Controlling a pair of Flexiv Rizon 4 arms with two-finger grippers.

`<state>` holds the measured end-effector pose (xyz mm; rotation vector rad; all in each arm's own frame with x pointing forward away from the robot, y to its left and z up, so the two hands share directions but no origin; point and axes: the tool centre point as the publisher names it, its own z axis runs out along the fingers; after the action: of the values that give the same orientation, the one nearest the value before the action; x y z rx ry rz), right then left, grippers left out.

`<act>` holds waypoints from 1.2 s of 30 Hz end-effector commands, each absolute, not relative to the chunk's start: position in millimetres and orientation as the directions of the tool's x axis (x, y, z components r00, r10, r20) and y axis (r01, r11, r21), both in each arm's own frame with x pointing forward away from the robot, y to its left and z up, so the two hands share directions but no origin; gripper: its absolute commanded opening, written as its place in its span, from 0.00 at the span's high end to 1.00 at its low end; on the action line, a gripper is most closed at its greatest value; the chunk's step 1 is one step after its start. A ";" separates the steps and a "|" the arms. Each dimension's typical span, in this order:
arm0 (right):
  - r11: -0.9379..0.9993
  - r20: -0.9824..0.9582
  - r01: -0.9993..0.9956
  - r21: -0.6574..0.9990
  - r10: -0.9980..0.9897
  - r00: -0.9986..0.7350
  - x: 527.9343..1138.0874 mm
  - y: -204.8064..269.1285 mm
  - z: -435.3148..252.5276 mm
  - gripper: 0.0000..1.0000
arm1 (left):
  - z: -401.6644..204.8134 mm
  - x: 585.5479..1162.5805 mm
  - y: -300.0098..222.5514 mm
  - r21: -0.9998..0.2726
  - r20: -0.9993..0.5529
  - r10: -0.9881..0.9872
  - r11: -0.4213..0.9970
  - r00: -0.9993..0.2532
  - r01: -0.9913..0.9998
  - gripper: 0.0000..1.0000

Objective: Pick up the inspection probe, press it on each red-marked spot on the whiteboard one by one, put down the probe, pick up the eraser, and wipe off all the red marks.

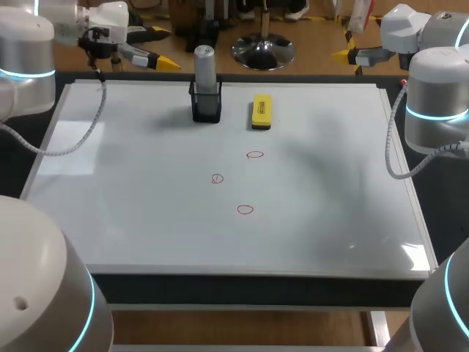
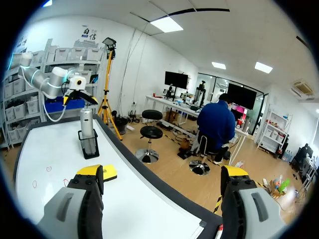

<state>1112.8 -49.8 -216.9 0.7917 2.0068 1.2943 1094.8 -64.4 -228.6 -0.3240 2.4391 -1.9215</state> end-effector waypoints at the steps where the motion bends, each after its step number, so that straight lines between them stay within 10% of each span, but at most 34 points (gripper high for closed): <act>1: 0.341 -0.174 0.152 0.928 0.755 -0.632 1113.1 -50.2 -217.2 0.00 | -234.4 1104.6 -70.2 -0.967 0.130 -0.062 0.211 -0.990 -0.140 0.00; 36: 0.341 -0.174 0.152 0.928 0.755 -0.632 1113.1 -50.2 -217.2 0.00 | -273.2 1111.5 -141.1 -0.977 0.136 0.001 0.163 -0.991 -0.134 0.00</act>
<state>1112.8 -49.8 -216.9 0.7917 2.0068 1.2944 1106.8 -135.0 -267.9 -0.1482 2.4748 -2.0900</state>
